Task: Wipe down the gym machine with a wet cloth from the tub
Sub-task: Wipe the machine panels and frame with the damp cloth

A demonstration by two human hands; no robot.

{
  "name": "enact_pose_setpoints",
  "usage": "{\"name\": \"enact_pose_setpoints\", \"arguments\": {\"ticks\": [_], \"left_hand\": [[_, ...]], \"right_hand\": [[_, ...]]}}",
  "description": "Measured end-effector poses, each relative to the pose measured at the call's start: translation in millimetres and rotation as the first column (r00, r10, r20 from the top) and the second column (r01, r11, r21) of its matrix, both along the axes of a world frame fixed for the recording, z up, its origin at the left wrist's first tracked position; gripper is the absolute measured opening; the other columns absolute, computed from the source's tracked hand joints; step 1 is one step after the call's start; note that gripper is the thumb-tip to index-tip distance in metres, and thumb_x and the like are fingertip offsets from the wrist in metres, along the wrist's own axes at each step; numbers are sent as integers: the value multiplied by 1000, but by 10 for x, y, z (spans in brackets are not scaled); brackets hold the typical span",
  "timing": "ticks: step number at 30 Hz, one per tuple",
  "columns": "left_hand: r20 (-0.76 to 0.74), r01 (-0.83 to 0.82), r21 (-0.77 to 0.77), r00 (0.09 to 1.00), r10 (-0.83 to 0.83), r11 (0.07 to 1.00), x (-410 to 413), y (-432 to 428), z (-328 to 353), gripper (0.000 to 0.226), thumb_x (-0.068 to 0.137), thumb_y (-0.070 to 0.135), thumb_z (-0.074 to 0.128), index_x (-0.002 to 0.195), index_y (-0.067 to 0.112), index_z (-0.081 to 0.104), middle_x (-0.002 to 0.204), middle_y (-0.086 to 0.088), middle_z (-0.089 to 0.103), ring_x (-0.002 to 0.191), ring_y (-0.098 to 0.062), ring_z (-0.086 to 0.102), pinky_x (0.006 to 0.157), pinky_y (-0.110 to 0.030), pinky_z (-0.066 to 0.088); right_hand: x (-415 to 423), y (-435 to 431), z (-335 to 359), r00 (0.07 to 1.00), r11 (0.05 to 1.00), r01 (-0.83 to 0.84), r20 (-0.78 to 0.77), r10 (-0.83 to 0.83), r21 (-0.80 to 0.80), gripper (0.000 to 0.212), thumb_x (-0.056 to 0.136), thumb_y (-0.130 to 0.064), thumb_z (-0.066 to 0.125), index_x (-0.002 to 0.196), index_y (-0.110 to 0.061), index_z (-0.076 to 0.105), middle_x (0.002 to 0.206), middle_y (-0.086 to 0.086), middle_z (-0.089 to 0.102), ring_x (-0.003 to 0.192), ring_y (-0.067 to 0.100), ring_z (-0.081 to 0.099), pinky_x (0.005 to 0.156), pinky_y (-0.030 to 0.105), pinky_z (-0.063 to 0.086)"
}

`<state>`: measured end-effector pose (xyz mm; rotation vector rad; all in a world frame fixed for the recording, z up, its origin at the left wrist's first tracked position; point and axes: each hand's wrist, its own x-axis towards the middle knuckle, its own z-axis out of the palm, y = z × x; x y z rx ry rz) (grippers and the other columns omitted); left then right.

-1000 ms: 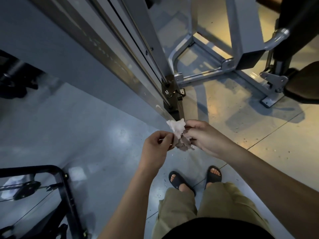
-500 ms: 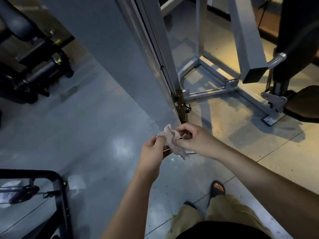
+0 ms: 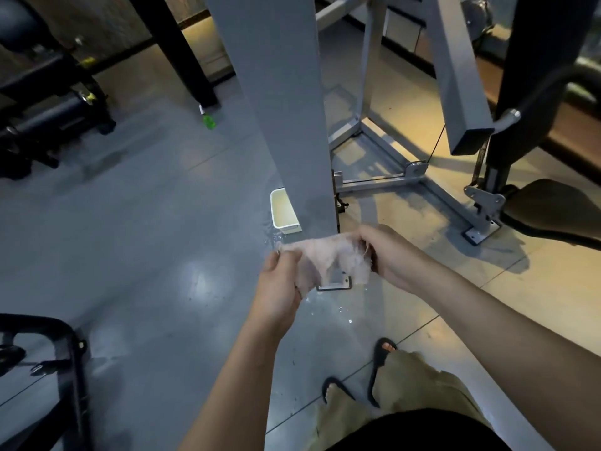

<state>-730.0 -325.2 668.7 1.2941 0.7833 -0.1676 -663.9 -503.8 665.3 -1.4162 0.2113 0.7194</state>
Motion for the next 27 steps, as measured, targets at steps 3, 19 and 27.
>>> {"name": "enact_pose_setpoints", "arguments": {"ticks": [3,19,27], "left_hand": [[-71,80,212,995,-66,974,-36,25,-60,31,98,19,59,126,15,45,95,-4,63,83,-23,59,83,-44,53],[-71,216,72,975,-211,974,498,-775,-22,22,102,7,56,105,-15,57,72,-24,55,66,-35,58,69,-47,49],[-133,161,111,980,-146,981,887,-1058,-129,12,100,5,60,99,-5,67,80,-16,70,75,-30,68,74,-44,61]], "right_hand": [[-19,-83,-5,988,989,-67,129,84,-131,25,68,-37,71,82,-19,62,75,2,63,73,19,60,68,33,42],[547,-613,-367,985,973,-67,138,99,-222,12,90,-25,78,97,-27,69,94,0,71,79,14,66,66,28,51],[674,-782,-589,831,929,-244,435,347,-277,28,96,-34,69,124,-29,64,120,-16,58,103,-3,61,84,17,51]]}}
